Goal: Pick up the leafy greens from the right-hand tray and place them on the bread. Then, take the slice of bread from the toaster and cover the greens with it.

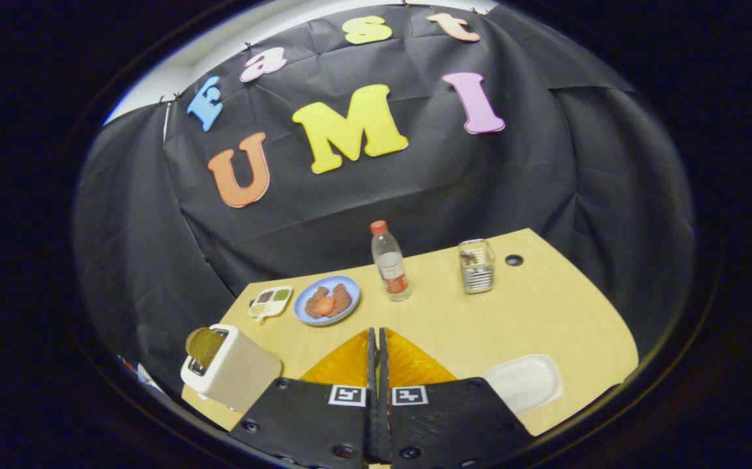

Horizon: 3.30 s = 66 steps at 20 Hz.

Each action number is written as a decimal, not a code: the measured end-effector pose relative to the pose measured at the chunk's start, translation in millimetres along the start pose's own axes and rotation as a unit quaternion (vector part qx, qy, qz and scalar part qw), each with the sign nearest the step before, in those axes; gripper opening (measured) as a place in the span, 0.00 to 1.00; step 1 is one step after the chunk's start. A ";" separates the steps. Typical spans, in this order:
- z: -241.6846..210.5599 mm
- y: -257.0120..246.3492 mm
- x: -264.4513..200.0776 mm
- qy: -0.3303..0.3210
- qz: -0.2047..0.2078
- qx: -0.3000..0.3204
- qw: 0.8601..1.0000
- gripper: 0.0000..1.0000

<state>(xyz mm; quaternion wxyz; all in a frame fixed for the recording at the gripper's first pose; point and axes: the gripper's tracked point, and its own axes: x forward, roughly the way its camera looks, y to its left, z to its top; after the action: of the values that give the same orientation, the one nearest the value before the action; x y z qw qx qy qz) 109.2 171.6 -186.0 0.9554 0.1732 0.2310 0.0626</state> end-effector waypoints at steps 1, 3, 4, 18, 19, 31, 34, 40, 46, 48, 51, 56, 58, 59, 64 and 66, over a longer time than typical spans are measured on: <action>-7.8 18.5 7.2 0.007 0.007 0.004 1.000 0.00; -23.1 52.0 19.4 0.018 0.020 0.014 1.000 0.00; -28.0 66.5 24.8 0.020 0.026 0.018 0.999 0.00; -117.8 16.1 69.1 0.071 -0.041 0.110 0.991 0.00; -120.7 9.7 70.7 0.074 -0.046 0.102 0.991 0.00; -143.2 -28.7 81.2 0.114 -0.057 0.053 0.990 0.00; -143.6 -31.6 81.6 0.109 -0.053 0.039 0.992 0.05; -106.4 -34.8 57.4 0.054 -0.064 0.003 0.997 0.83; -33.7 15.3 -2.5 -0.041 -0.080 -0.093 0.992 0.96; -21.6 52.8 -17.9 -0.059 -0.065 -0.113 0.990 0.96; -12.8 118.7 -31.2 -0.079 -0.038 -0.133 0.987 0.96; -37.9 220.0 -24.3 -0.070 -0.002 -0.137 0.988 0.96; -54.2 246.7 -12.5 -0.051 0.004 -0.129 0.990 0.97; -61.9 257.0 -5.6 -0.042 0.004 -0.125 0.991 0.97; -93.3 286.8 32.6 -0.007 -0.012 -0.128 0.992 0.97; -102.5 292.1 44.9 0.003 -0.019 -0.128 0.992 0.95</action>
<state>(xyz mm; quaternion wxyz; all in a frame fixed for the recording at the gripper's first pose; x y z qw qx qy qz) 89.9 483.7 -185.1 0.9701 0.0444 0.2267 0.0740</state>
